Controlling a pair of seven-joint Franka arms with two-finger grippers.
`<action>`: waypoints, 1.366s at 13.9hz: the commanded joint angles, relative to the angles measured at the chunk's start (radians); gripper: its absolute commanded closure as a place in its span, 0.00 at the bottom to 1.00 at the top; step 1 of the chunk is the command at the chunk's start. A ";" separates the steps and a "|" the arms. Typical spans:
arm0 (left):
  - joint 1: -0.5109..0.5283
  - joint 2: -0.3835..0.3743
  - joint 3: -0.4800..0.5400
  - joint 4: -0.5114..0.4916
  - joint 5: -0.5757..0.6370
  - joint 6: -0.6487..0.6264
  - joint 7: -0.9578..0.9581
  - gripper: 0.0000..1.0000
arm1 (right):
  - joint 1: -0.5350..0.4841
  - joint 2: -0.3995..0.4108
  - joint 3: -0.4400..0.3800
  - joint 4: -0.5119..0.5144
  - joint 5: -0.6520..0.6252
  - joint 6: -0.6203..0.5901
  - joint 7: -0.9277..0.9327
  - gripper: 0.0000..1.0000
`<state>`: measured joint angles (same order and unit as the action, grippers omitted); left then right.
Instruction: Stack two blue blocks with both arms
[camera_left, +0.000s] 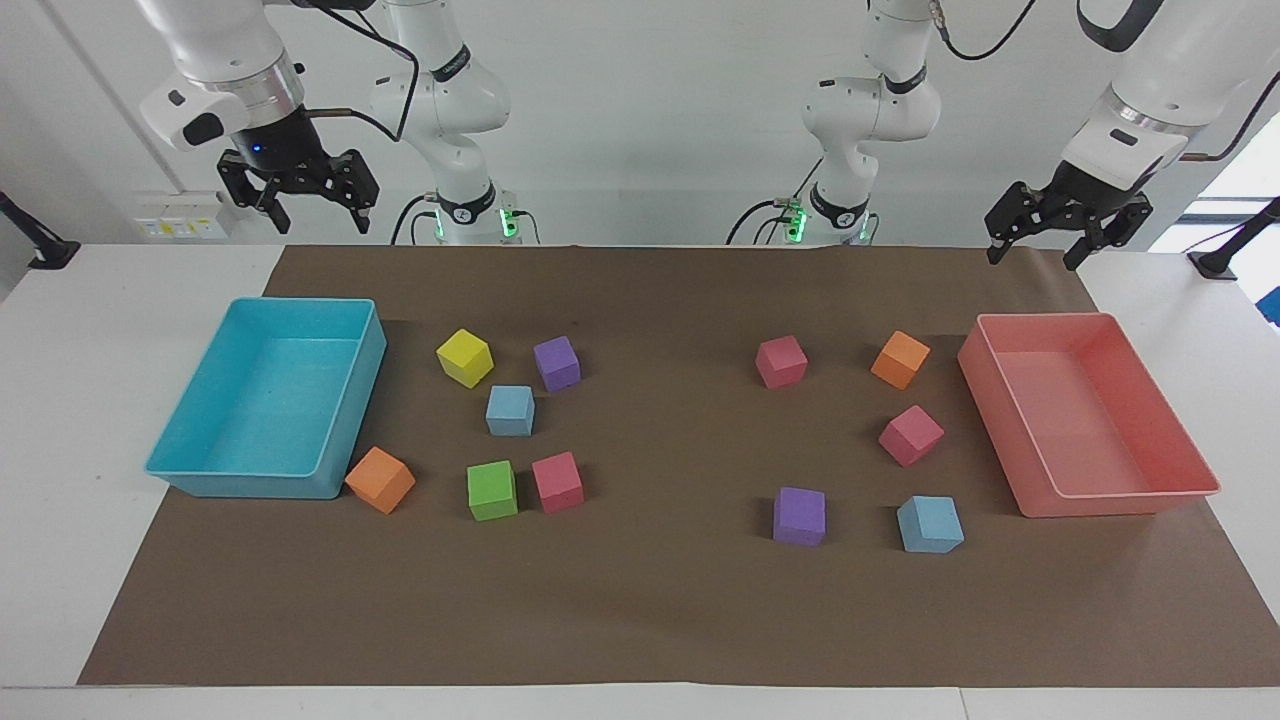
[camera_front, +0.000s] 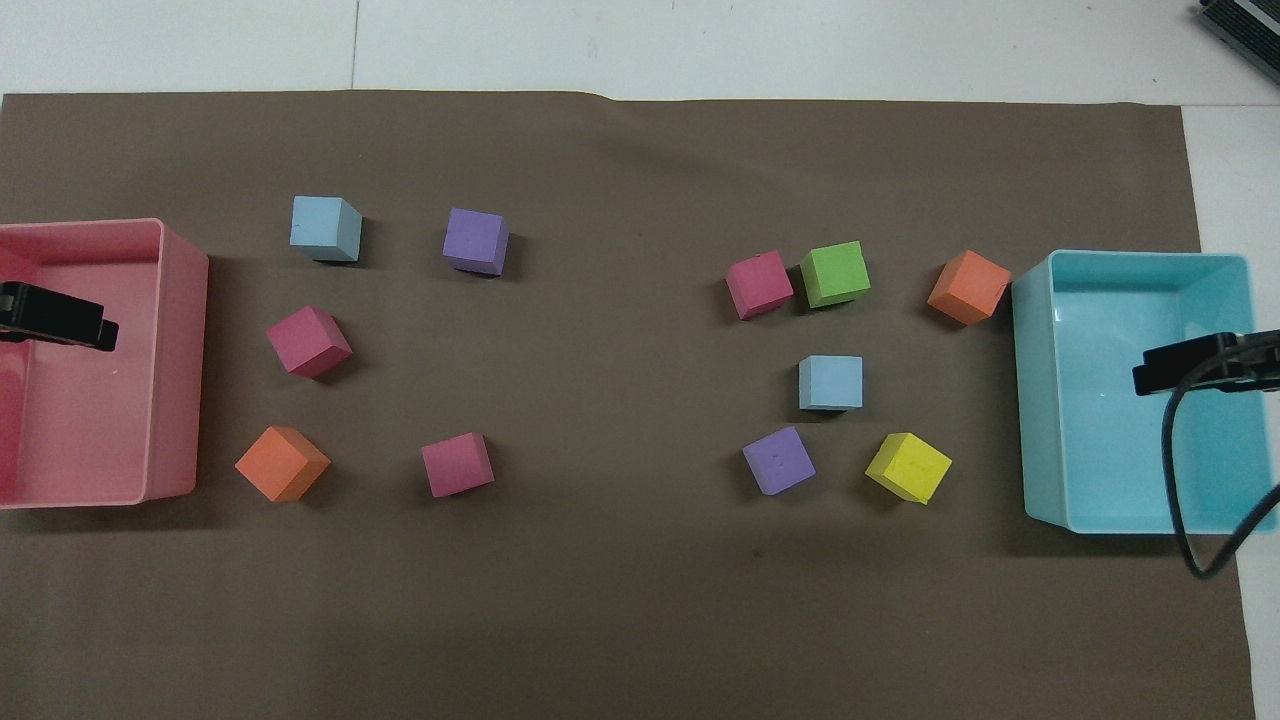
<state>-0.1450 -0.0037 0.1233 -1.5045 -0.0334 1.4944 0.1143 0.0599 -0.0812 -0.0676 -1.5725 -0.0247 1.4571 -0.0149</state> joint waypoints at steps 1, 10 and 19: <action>0.010 -0.027 -0.008 -0.028 -0.003 -0.005 -0.007 0.00 | -0.003 -0.026 0.003 -0.030 0.006 0.009 0.003 0.00; 0.010 -0.027 -0.008 -0.028 -0.003 -0.005 -0.007 0.00 | 0.000 -0.071 0.018 -0.171 0.011 0.080 0.000 0.00; 0.010 -0.027 -0.008 -0.028 -0.003 -0.005 -0.007 0.00 | 0.187 0.035 0.031 -0.374 0.037 0.417 0.173 0.00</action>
<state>-0.1450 -0.0037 0.1233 -1.5045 -0.0334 1.4943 0.1143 0.2301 -0.0790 -0.0375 -1.9103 -0.0060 1.8063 0.1259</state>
